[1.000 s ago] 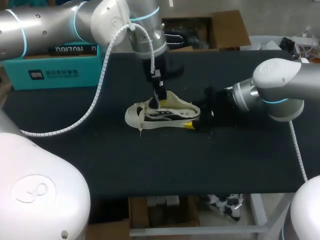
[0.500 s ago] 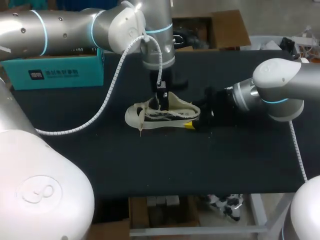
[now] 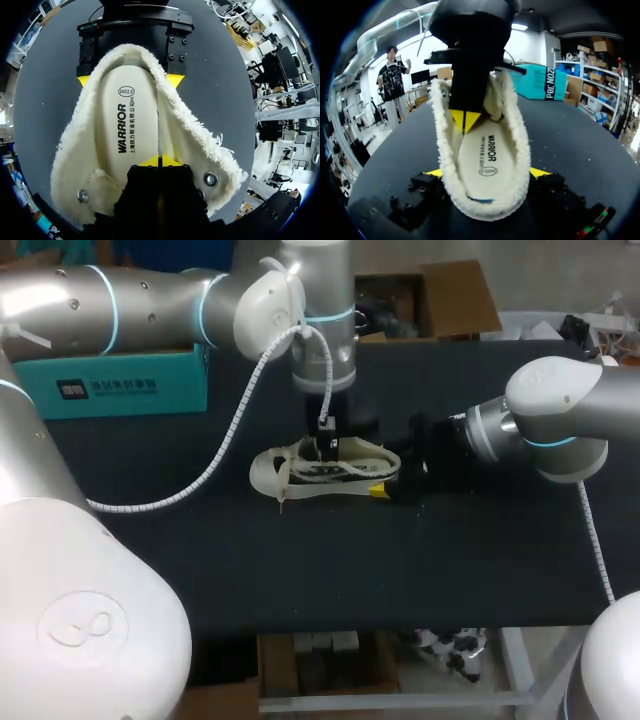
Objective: Open the shoe tongue, take the insole out of the shoe, put the insole back into the shoe, and pack the shoe into the shoebox
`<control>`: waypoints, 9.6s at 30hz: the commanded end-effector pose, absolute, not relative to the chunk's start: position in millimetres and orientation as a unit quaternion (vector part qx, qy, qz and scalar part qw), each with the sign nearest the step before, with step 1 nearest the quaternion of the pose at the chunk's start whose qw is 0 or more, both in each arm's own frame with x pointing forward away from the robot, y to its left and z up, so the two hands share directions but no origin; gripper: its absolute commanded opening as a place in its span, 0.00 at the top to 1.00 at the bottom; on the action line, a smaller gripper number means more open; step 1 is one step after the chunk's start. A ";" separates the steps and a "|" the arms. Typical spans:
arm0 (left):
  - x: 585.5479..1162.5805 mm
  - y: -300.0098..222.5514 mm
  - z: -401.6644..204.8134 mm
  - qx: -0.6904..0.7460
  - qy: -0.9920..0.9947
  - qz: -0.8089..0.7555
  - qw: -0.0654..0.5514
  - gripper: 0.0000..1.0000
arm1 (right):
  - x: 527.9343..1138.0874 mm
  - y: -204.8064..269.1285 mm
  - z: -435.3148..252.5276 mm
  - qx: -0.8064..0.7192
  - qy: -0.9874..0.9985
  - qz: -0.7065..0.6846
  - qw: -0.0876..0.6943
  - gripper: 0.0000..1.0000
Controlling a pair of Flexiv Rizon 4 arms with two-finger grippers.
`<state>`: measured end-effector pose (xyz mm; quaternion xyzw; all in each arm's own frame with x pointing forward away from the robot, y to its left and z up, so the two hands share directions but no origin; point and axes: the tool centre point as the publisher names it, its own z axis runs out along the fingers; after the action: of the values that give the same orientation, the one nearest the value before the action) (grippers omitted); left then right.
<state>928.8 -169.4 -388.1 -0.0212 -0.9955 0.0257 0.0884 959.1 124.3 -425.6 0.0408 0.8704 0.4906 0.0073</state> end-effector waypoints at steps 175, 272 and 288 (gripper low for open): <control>904.1 -280.9 -208.2 -0.106 -0.887 0.448 -0.040 1.00 | 947.5 76.4 -401.4 0.070 0.890 0.450 0.022 0.00; 898.3 18.3 -71.6 0.235 -0.666 0.680 -0.197 1.00 | 1000.1 172.5 -344.2 -0.018 1.000 -0.021 -0.011 1.00; 912.1 18.0 -76.9 0.227 -0.673 0.683 -0.174 1.00 | 991.5 166.5 -342.6 0.052 0.998 -0.040 0.003 1.00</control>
<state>903.5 16.4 -73.1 0.2339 -0.6719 0.6793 -0.1800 995.0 165.7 -347.4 0.0464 0.9984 -0.0328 -0.0006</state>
